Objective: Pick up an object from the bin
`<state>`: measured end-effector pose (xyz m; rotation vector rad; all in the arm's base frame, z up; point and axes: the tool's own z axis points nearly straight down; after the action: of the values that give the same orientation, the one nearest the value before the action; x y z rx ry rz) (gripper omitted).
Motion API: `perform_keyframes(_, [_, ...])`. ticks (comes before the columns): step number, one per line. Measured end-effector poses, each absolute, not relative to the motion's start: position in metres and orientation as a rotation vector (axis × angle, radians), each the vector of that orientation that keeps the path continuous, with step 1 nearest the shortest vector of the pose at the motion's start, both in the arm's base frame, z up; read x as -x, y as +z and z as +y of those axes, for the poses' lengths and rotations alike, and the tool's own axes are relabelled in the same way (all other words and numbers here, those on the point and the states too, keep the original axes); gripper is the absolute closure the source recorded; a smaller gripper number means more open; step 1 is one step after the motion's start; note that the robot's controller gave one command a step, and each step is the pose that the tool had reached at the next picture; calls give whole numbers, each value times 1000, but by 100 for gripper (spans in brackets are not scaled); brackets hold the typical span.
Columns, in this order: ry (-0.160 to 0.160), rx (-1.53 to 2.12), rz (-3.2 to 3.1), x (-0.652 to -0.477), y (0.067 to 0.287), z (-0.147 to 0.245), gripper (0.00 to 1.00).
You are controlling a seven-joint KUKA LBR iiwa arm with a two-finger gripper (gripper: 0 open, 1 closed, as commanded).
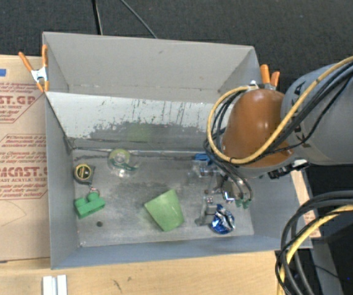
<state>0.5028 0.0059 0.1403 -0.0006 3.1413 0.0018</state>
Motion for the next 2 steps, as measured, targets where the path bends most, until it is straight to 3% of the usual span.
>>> perform_keyframes(1, [3, 533, 3099, -517, 68, 45, 0])
perform_keyframes(2, [2, 529, 3098, -518, 69, 45, 100])
